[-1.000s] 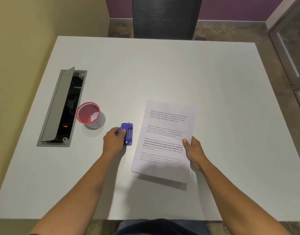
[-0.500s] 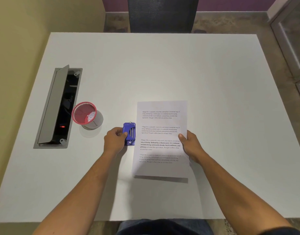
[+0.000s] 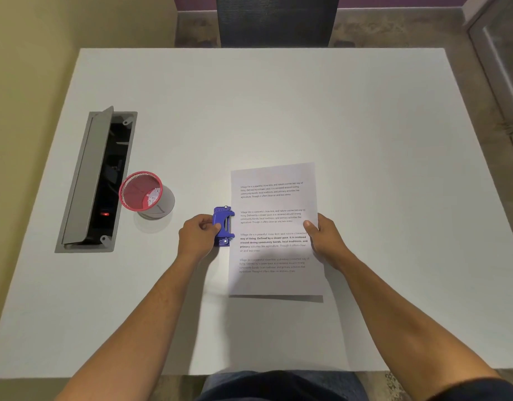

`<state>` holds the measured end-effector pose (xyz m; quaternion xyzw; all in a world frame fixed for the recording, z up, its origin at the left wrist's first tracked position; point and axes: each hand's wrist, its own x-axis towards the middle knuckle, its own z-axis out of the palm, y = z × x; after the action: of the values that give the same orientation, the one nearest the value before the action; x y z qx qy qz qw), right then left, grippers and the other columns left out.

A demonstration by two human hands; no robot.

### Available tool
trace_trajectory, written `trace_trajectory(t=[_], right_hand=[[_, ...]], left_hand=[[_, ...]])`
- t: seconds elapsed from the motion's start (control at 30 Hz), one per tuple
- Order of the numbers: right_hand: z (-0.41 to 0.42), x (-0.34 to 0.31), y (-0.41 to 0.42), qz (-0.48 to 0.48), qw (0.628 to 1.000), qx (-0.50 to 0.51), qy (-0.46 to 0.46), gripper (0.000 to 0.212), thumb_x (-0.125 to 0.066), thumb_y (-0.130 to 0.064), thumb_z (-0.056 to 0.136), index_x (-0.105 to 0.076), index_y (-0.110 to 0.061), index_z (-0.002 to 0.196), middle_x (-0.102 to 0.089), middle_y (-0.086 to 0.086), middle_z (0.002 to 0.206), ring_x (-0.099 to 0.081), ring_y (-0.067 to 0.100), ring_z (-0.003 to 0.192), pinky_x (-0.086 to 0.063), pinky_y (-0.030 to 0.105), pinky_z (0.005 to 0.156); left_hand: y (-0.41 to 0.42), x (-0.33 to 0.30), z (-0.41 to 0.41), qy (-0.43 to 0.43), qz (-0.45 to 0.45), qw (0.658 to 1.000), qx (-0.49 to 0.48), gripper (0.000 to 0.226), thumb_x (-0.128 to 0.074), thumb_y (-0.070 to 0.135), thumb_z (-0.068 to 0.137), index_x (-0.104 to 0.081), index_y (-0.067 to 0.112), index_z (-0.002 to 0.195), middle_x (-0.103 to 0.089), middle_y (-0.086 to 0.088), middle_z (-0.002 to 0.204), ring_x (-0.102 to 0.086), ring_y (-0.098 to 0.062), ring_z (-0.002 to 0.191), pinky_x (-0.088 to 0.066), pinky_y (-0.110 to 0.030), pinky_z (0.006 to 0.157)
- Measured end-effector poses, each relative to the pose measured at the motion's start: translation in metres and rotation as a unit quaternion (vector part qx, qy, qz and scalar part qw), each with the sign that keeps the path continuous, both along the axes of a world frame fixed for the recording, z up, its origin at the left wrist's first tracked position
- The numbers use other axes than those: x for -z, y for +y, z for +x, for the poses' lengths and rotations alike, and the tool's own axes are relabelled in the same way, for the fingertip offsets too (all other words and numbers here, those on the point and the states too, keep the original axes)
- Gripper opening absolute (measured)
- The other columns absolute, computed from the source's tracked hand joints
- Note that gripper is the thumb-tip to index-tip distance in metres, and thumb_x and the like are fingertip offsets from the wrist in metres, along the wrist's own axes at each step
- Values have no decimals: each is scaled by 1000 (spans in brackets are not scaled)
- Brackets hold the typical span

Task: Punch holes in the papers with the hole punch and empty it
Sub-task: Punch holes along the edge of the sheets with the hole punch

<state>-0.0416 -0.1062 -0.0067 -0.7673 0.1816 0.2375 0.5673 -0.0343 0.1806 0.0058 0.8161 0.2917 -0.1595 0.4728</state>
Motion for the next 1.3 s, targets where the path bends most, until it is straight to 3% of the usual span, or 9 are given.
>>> trace_trajectory(t=[0.1, 0.37, 0.53, 1.3], right_hand=[[0, 2, 0, -9, 1000, -4, -6, 36, -41, -21, 102, -51, -19, 136, -62, -5, 129, -60, 16, 116, -48, 35, 97], [0, -3, 7, -26, 999, 7, -20, 34, -40, -22, 102, -51, -18, 134, -63, -5, 125, -62, 15, 107, -46, 21, 79], [-1, 0, 0, -29, 999, 23, -23, 34, -41, -24, 101, -52, -19, 133, -63, -4, 127, -61, 18, 113, -50, 35, 94], [-1, 10, 16, -15, 998, -4, -59, 33, -43, -20, 99, -55, -15, 130, -66, -2, 122, -64, 17, 109, -52, 40, 95]], left_hand=[[-1, -1, 0, 2, 5, 1000, 2, 12, -68, 17, 86, -69, 15, 98, -72, -4, 93, -68, -27, 89, -57, -44, 84], [0, -2, 0, 4, 5, 1000, 4, 15, -68, 18, 87, -69, 13, 101, -72, -6, 94, -68, -28, 90, -57, -46, 84], [0, -2, 1, 0, 4, 1000, 5, 15, -69, 17, 87, -69, 13, 101, -70, -4, 90, -67, -26, 88, -56, -42, 84], [2, -2, 2, 4, 0, 1000, 12, 11, -70, 15, 87, -71, 11, 97, -71, -5, 88, -64, -22, 81, -54, -40, 85]])
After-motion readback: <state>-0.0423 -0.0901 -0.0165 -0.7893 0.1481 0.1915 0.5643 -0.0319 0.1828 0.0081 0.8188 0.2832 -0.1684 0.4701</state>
